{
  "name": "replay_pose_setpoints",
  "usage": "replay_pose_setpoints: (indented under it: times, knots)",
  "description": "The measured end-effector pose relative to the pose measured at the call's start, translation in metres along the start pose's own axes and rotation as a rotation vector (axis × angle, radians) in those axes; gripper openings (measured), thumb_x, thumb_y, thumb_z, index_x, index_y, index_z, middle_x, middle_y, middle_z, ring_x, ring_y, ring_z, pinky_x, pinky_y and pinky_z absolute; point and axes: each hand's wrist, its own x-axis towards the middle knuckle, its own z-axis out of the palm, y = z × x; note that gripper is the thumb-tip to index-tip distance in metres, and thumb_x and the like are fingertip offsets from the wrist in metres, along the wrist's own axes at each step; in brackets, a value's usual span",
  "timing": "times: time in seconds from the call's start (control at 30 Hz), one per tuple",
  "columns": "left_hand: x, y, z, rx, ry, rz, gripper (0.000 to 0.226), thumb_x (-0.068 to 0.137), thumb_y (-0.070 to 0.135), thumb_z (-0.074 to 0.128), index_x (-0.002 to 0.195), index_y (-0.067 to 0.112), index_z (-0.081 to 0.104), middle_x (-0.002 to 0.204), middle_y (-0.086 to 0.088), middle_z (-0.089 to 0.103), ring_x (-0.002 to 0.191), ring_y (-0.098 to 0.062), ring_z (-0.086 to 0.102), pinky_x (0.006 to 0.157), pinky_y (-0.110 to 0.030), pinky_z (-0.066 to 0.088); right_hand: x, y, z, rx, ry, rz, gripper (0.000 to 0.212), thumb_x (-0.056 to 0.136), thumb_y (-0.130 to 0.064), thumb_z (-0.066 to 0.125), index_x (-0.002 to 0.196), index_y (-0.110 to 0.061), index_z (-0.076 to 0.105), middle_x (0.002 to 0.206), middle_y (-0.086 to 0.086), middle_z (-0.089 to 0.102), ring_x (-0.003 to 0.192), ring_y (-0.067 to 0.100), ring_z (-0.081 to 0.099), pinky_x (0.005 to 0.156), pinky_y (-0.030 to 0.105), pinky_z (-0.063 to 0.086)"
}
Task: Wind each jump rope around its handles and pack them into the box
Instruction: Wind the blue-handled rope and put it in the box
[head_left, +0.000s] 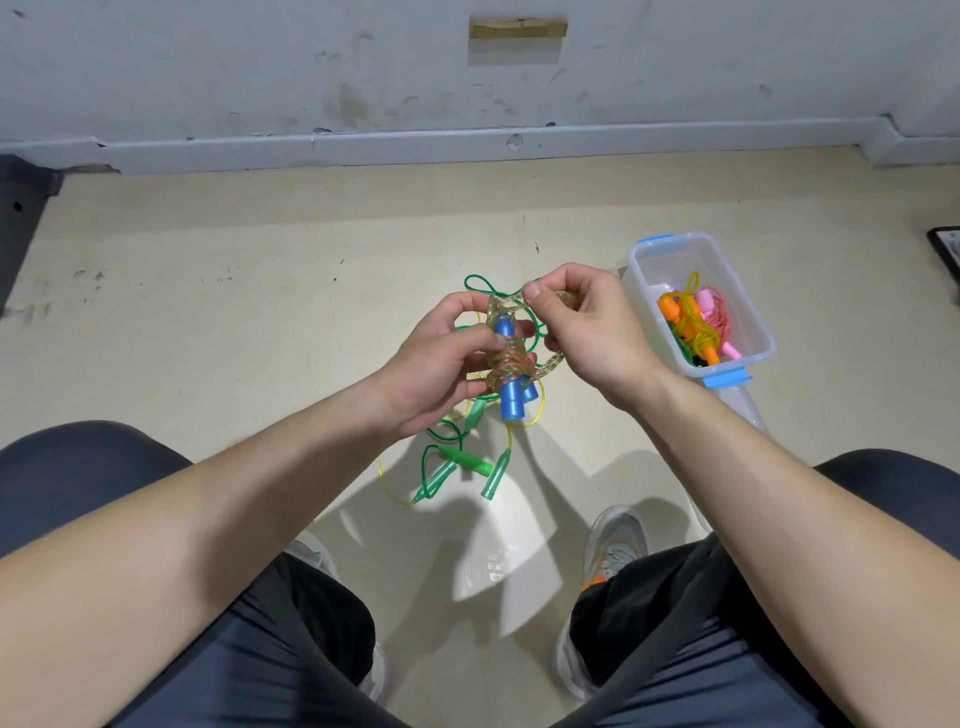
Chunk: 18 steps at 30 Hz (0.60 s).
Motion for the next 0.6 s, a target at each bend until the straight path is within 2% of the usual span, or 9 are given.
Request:
replay_pose_setpoints:
  times: [0.1, 0.2, 0.27, 0.33, 0.43, 0.5, 0.6]
  knots:
    - [0.0, 0.0, 0.0, 0.011, 0.004, 0.001, 0.036, 0.08, 0.003, 0.062, 0.111, 0.018, 0.05, 0.12, -0.017, 0.072, 0.096, -0.035, 0.067, 0.096, -0.05, 0.052, -0.003, -0.003, 0.002, -0.042, 0.008, -0.021, 0.017, 0.099, -0.021, 0.063, 0.083, -0.016, 0.061, 0.052, -0.014, 0.057, 0.046, -0.003, 0.058, 0.052, 0.016, 0.041]
    - [0.001, -0.003, 0.0, 0.059, 0.014, 0.004, 0.036, 0.079, 0.003, 0.063, 0.108, 0.021, 0.052, 0.116, -0.011, 0.074, 0.089, -0.029, 0.07, 0.091, -0.045, 0.053, -0.004, -0.002, 0.004, -0.085, 0.031, -0.038, 0.016, 0.099, -0.021, 0.063, 0.085, -0.014, 0.062, 0.054, -0.013, 0.054, 0.046, -0.004, 0.056, 0.05, 0.012, 0.036]
    - [0.002, -0.004, 0.0, 0.078, 0.032, 0.016, 0.033, 0.087, -0.005, 0.061, 0.109, 0.019, 0.052, 0.107, -0.006, 0.075, 0.081, -0.024, 0.07, 0.082, -0.039, 0.053, -0.003, 0.0, 0.005, -0.156, 0.056, -0.065, 0.017, 0.098, -0.025, 0.063, 0.083, -0.017, 0.062, 0.058, -0.006, 0.056, 0.054, 0.0, 0.062, 0.053, 0.017, 0.037]
    - [0.002, -0.003, 0.001, 0.099, 0.055, 0.034, 0.032, 0.092, -0.009, 0.056, 0.11, 0.016, 0.052, 0.099, -0.004, 0.075, 0.076, -0.023, 0.068, 0.075, -0.034, 0.054, -0.001, 0.004, 0.005, -0.24, 0.086, -0.101, 0.018, 0.095, -0.03, 0.064, 0.079, -0.023, 0.061, 0.056, -0.007, 0.057, 0.066, 0.015, 0.068, 0.058, 0.028, 0.042]
    - [0.002, -0.001, 0.002, 0.127, 0.081, 0.062, 0.031, 0.092, -0.01, 0.057, 0.11, 0.015, 0.053, 0.096, -0.007, 0.072, 0.076, -0.025, 0.065, 0.076, -0.036, 0.052, -0.001, 0.007, 0.008, -0.308, 0.145, -0.16, 0.016, 0.095, -0.028, 0.063, 0.081, -0.02, 0.061, 0.052, -0.008, 0.052, 0.07, 0.02, 0.066, 0.062, 0.033, 0.045]
    - [0.002, -0.002, 0.004, 0.148, 0.094, 0.069, 0.029, 0.092, -0.007, 0.059, 0.11, 0.015, 0.054, 0.098, -0.012, 0.068, 0.078, -0.026, 0.064, 0.078, -0.04, 0.052, -0.005, 0.006, 0.011, -0.339, 0.187, -0.219, 0.015, 0.096, -0.024, 0.063, 0.086, -0.013, 0.062, 0.054, -0.006, 0.053, 0.064, 0.016, 0.059, 0.061, 0.029, 0.038]
    - [0.003, -0.001, 0.006, 0.116, 0.117, 0.047, 0.016, 0.096, 0.004, 0.059, 0.107, 0.015, 0.058, 0.092, -0.009, 0.066, 0.074, -0.024, 0.063, 0.073, -0.036, 0.055, -0.009, 0.007, 0.015, -0.361, 0.24, -0.288, 0.014, 0.097, -0.021, 0.063, 0.086, -0.014, 0.06, 0.056, -0.01, 0.051, 0.061, 0.015, 0.049, 0.063, 0.023, 0.03]
